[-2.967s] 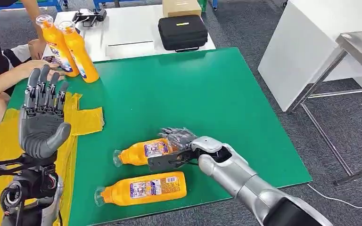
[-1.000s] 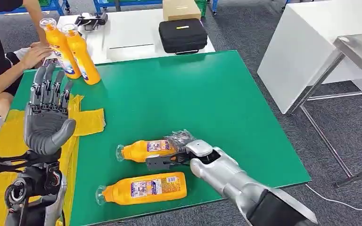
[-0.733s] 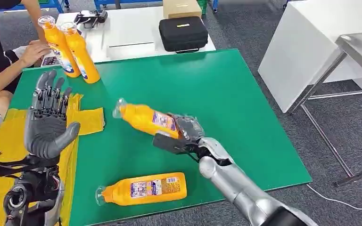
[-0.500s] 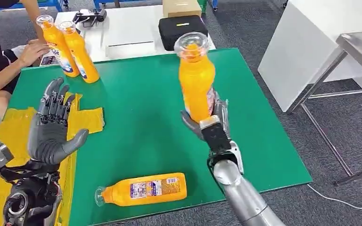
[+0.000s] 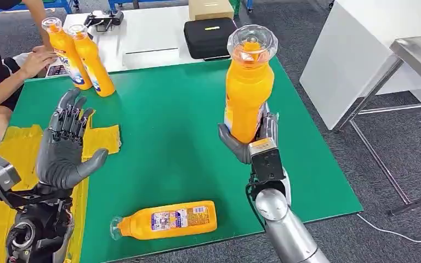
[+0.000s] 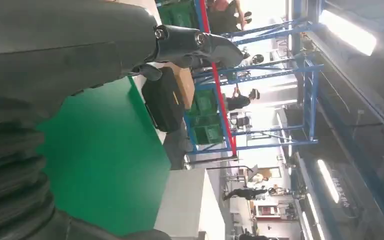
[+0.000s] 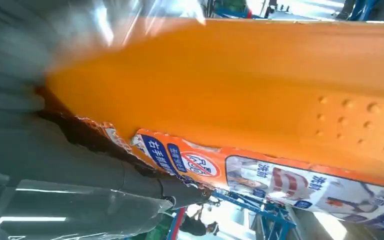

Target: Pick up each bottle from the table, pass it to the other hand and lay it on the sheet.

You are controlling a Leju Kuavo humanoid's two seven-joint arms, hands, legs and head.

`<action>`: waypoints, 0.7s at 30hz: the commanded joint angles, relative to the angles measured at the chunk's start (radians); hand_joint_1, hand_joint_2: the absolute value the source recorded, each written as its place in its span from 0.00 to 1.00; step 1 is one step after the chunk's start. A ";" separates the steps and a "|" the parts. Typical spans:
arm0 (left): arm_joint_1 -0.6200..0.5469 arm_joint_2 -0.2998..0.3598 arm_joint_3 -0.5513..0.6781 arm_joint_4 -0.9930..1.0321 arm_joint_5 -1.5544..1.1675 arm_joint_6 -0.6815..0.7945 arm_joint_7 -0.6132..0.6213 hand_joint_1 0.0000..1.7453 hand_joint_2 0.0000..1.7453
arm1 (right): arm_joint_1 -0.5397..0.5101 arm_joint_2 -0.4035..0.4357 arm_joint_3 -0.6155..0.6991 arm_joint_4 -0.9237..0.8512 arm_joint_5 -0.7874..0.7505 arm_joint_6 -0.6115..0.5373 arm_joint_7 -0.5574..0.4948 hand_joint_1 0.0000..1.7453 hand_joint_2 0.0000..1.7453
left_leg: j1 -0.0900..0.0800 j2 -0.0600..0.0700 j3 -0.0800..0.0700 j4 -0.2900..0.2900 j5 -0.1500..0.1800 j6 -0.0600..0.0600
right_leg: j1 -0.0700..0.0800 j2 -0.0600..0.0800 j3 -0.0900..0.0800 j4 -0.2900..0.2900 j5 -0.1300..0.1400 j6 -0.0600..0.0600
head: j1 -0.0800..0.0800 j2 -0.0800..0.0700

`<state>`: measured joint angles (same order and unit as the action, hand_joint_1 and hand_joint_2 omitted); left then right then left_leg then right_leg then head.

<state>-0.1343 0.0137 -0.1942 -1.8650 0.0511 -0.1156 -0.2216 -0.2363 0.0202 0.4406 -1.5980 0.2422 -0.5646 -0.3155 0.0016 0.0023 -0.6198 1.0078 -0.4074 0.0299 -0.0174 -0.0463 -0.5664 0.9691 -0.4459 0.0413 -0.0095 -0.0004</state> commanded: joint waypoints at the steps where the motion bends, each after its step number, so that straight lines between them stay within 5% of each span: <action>1: -0.035 0.018 -0.025 0.029 -0.001 0.000 0.005 0.00 1.00 | -0.016 -0.003 -0.014 0.004 -0.006 -0.003 -0.001 1.00 1.00 | 0.001 -0.001 0.004 0.000 -0.002 -0.002 | 0.000 0.003 0.004 -0.001 -0.002 -0.002 | 0.000 0.000; 16: -0.107 0.050 -0.106 0.106 0.021 -0.067 0.030 0.00 1.00 | -0.081 -0.010 0.100 0.112 -0.017 0.038 -0.035 1.00 1.00 | 0.001 0.000 0.004 0.000 -0.001 -0.002 | 0.001 0.003 0.004 -0.001 -0.001 -0.002 | 0.000 0.000; 17: -0.186 0.061 -0.184 0.141 0.085 -0.195 0.025 0.00 1.00 | -0.233 -0.067 0.315 0.232 0.106 0.294 0.164 1.00 1.00 | 0.001 0.000 0.005 -0.001 -0.002 -0.002 | 0.000 0.004 0.006 -0.001 -0.002 -0.003 | 0.000 0.000; 18: -0.228 0.029 -0.215 0.170 0.079 -0.180 0.052 0.00 1.00 | -0.289 -0.001 0.345 0.343 0.125 0.398 0.167 1.00 1.00 | 0.001 0.001 0.003 0.000 -0.001 -0.002 | 0.000 0.004 0.004 -0.001 -0.001 -0.002 | 0.000 0.000; 21: -0.263 0.013 -0.255 0.190 0.087 -0.143 0.070 0.00 1.00 | -0.354 0.065 0.393 0.480 0.143 0.408 0.143 1.00 1.00 | 0.001 0.005 0.002 0.001 -0.001 -0.002 | 0.001 0.009 0.002 0.001 0.001 -0.003 | 0.000 0.000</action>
<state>-0.2121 0.0359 -0.2683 -1.8284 0.1058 -0.2432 -0.1880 -0.3128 0.0202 0.5186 -1.5345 0.3023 -0.3967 -0.2423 0.0016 0.0036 -0.6220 1.0078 -0.4072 0.0298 -0.0172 -0.0454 -0.5682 0.9697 -0.4446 0.0415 -0.0095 -0.0004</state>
